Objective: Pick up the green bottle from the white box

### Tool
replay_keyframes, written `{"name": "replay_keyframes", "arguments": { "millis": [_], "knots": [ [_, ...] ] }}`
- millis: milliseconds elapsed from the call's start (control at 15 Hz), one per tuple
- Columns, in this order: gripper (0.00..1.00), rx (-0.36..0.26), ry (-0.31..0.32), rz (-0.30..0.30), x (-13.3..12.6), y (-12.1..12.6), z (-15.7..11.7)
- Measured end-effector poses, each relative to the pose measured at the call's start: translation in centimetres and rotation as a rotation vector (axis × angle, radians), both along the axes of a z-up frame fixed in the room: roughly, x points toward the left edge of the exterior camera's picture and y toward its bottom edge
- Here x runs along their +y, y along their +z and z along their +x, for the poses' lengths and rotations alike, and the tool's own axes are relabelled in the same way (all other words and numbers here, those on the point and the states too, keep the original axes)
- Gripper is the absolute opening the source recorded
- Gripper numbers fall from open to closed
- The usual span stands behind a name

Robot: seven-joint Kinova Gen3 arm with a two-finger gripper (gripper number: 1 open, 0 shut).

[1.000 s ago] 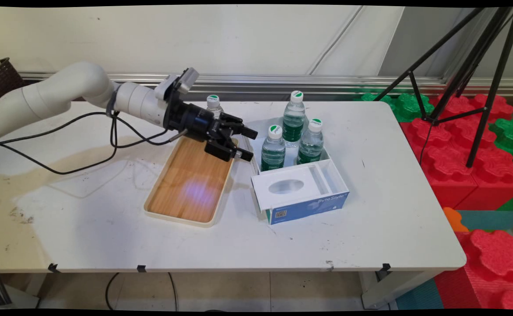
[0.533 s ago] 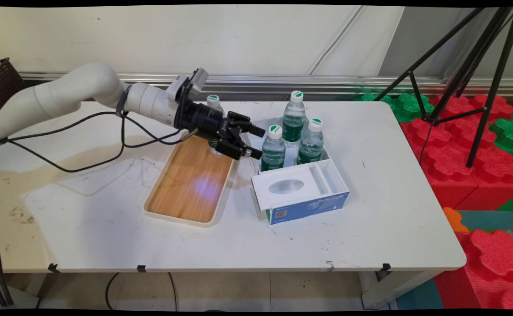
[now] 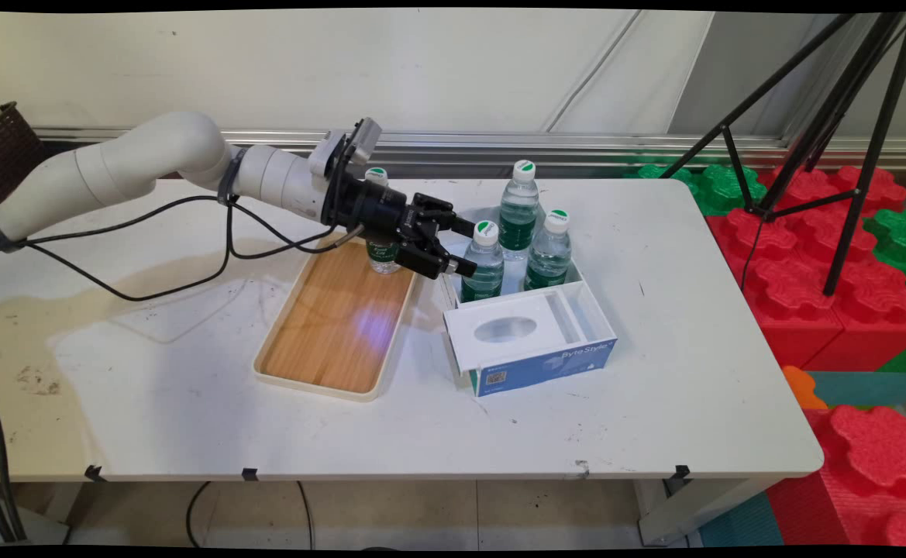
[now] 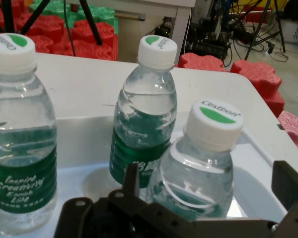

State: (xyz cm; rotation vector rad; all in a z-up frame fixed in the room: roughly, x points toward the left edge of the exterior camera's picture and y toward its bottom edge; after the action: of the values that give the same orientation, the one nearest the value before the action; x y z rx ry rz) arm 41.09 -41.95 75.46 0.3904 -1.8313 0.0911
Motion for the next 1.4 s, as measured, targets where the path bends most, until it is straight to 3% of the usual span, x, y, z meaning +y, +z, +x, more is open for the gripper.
{"name": "replay_keyframes", "arguments": {
  "millis": [1400],
  "knots": [
    [1.00, -0.017, 0.011, -0.007, -1.5, -1.6, -1.4]
  ]
}}
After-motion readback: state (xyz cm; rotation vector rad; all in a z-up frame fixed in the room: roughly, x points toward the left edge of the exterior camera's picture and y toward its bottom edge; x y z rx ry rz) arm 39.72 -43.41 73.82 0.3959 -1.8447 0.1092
